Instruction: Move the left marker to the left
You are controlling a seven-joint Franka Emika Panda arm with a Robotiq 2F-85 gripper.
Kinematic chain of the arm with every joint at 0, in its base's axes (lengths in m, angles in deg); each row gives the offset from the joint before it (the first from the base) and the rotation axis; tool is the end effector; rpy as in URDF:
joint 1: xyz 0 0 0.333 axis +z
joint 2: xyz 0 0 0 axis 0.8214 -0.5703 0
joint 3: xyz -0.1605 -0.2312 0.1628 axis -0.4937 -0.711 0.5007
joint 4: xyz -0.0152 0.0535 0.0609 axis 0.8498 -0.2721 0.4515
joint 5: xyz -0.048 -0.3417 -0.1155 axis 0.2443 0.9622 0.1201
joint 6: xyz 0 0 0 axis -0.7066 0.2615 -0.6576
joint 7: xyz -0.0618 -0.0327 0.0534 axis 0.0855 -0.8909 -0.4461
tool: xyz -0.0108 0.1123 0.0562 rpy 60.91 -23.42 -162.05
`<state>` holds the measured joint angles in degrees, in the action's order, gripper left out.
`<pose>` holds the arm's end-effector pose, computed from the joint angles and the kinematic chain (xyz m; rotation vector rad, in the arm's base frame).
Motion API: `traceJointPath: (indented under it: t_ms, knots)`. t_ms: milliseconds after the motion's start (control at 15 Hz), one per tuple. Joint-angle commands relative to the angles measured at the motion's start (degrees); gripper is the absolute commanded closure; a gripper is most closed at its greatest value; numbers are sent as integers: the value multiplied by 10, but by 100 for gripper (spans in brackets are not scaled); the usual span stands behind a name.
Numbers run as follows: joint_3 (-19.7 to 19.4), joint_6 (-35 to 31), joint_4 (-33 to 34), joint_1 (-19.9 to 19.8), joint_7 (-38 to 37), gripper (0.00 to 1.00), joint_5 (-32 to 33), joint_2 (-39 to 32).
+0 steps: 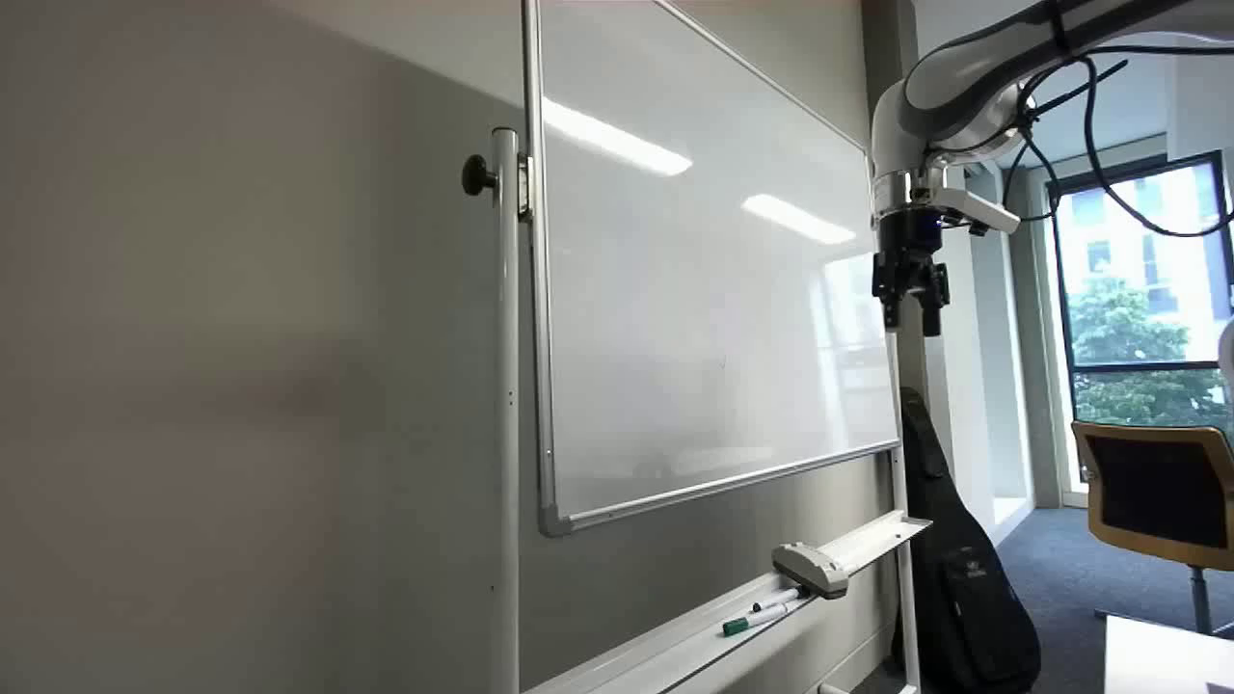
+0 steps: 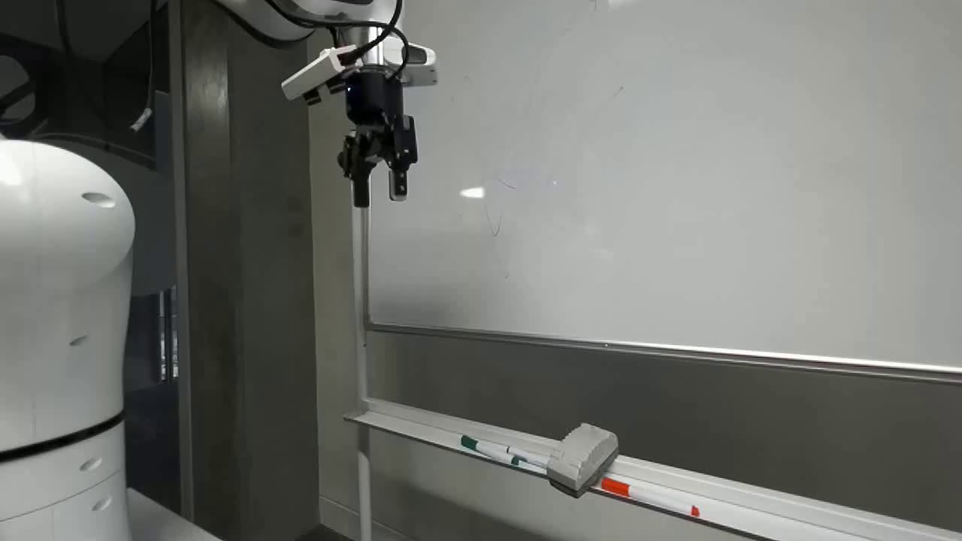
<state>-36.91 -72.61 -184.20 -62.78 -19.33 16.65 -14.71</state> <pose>0.2741 -0.0737 0.5355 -3.0910 0.3836 -0.0722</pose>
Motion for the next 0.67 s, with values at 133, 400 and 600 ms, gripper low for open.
traceJointPath:
  t_ms: [133,400,600]
  knots:
    - [0,2,2,-1,1,0,0,-1]
    - [0,2,2,-1,1,0,0,-1]
    - [8,3,2,-9,-50,0,-22,-25]
